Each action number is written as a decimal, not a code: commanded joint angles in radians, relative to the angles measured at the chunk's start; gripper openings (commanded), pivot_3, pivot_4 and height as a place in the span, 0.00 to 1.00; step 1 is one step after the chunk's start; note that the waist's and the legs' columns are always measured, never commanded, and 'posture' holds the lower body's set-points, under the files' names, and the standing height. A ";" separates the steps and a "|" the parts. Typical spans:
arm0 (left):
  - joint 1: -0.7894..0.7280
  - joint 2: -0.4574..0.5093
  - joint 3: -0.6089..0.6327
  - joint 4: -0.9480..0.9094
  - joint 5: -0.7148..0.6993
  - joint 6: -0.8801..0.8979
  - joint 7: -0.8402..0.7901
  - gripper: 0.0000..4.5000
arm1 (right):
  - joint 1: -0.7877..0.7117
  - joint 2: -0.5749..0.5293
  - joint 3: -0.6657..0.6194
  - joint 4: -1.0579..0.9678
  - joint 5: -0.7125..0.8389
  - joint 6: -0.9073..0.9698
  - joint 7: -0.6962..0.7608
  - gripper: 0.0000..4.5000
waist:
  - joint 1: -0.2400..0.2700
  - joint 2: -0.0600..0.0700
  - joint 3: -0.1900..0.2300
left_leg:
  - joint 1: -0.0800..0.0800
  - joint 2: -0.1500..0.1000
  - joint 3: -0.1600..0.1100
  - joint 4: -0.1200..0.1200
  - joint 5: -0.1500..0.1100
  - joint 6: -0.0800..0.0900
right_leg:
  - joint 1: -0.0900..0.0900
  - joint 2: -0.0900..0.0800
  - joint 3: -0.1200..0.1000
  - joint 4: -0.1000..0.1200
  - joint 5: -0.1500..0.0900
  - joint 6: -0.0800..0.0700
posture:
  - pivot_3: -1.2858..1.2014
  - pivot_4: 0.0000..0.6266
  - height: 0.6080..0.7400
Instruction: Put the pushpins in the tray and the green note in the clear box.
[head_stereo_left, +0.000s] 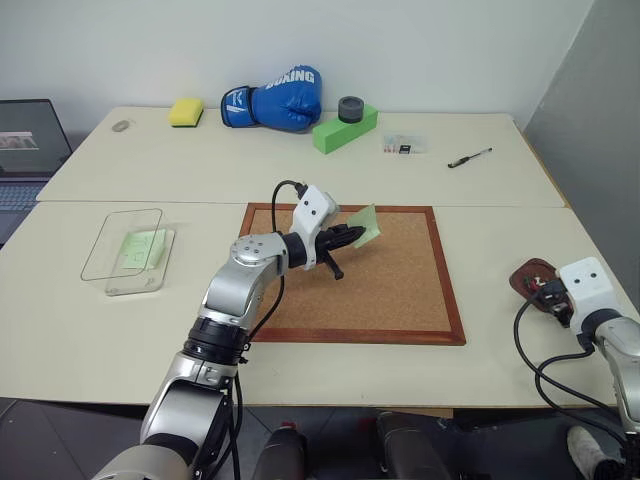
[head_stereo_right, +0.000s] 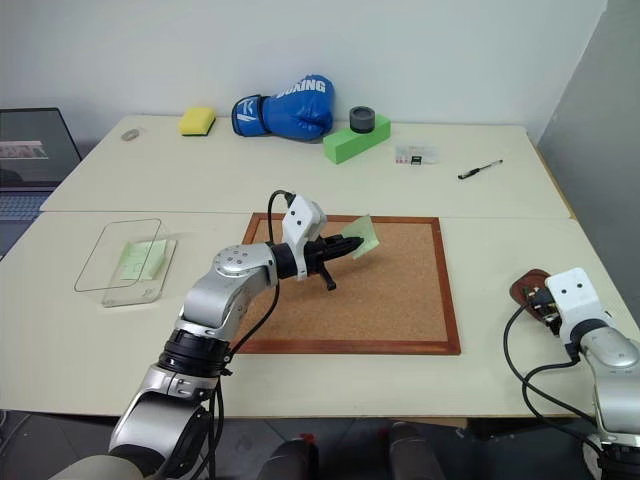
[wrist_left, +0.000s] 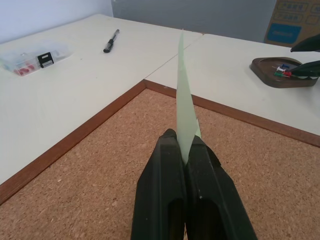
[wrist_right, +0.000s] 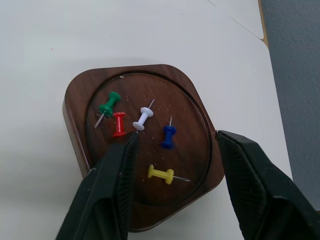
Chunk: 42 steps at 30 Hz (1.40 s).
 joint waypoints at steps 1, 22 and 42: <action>-0.005 0.011 0.018 -0.031 -0.010 -0.002 0.001 0.00 | -0.005 -0.002 -0.043 -0.036 0.013 -0.006 -0.020 0.58 | 0.000 0.000 0.000 | 0.000 0.000 0.000 0.000 0.000 0.000 | 0.000 0.000 0.000 0.000 0.000 0.000 | 0.52 0.24 1.00; 0.110 0.287 0.156 -0.211 0.064 0.055 0.112 0.00 | -0.299 0.107 0.258 -0.411 0.437 0.074 0.324 0.58 | -0.010 0.000 0.000 | 0.000 0.001 -0.001 0.000 0.000 0.000 | 0.000 0.001 -0.001 0.001 0.000 0.000 | 0.52 0.24 1.00; 0.270 0.643 0.394 0.079 0.246 0.010 0.328 0.00 | -0.733 0.318 0.593 0.029 0.339 -0.063 0.469 0.58 | -0.002 -0.001 0.002 | -0.001 0.003 -0.002 -0.001 0.000 0.000 | -0.003 0.000 -0.004 0.000 -0.001 -0.002 | 0.52 0.24 1.00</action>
